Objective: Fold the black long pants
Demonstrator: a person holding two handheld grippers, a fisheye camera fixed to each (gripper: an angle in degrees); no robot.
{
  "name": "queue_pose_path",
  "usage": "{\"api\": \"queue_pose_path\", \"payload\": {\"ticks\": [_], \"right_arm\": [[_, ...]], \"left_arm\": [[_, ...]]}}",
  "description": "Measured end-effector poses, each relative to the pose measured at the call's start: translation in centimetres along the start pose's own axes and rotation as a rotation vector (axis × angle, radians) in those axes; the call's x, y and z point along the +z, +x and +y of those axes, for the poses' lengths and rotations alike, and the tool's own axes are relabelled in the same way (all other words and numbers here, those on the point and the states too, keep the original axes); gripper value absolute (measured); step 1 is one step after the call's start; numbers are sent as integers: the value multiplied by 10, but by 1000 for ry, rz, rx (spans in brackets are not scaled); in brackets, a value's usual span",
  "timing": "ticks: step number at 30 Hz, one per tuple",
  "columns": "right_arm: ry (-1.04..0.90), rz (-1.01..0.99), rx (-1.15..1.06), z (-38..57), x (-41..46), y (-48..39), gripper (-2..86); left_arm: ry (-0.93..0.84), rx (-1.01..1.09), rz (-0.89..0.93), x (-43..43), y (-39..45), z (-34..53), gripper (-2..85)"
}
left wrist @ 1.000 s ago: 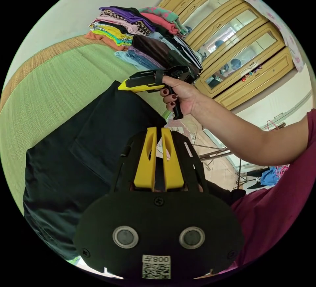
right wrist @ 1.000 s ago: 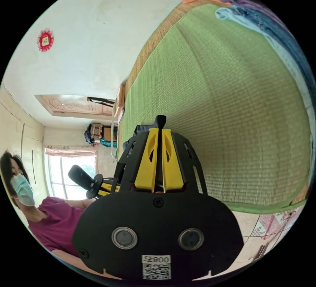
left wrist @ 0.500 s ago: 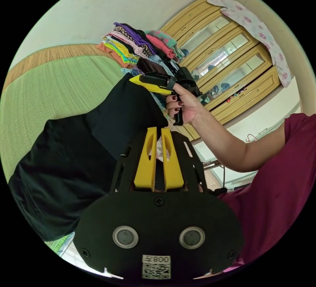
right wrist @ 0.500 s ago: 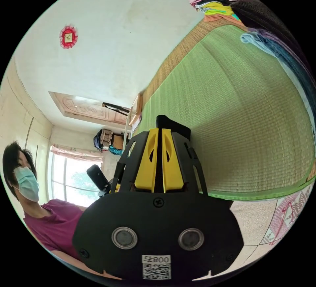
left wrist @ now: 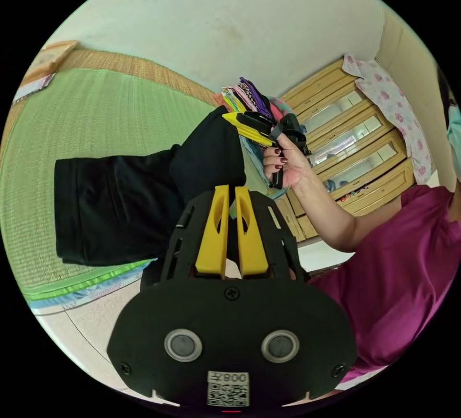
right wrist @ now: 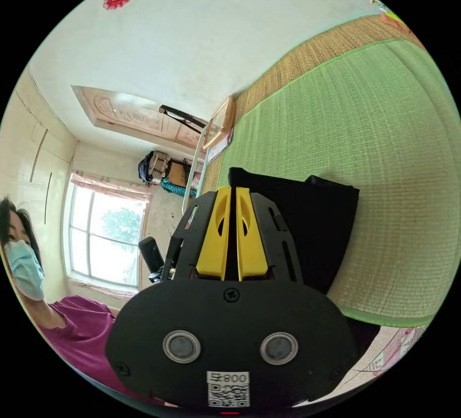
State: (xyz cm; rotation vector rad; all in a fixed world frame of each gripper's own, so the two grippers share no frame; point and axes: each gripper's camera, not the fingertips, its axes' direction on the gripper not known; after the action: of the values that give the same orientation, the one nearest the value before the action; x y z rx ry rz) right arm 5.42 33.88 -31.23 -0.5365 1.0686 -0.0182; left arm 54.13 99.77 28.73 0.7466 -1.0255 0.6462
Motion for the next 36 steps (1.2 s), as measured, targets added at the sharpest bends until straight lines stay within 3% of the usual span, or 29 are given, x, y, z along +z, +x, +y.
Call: {"api": "queue_pose_path", "payload": {"ticks": [17, 29, 36], "right_arm": [[-270, 97, -60, -125, 152, -180, 15], [-390, 129, -55, -191, 206, -271, 14], [-419, 84, -191, -217, 198, -341, 2]], "left_arm": [[221, -406, 23, -95, -246, 194, 24], [267, -580, 46, -107, -350, 284, 24], [287, -593, 48, -114, -374, 317, 14]]}}
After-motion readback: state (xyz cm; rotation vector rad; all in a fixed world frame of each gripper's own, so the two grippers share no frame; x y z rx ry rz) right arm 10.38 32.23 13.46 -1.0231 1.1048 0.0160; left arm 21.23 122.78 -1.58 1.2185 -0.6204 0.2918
